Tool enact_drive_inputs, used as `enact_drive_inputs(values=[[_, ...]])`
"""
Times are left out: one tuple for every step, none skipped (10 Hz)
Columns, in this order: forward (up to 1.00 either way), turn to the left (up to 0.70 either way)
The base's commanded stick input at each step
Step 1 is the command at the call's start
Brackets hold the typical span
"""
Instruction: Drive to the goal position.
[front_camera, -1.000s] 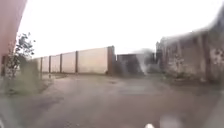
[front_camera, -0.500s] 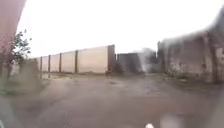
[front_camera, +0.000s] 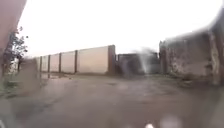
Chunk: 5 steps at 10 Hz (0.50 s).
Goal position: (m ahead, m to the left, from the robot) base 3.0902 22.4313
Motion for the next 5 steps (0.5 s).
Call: enact_drive_inputs(values=[[0.50,0.02],[0.50,0.02],[0.50,0.02],[0.50,0.02],[0.50,0.02]])
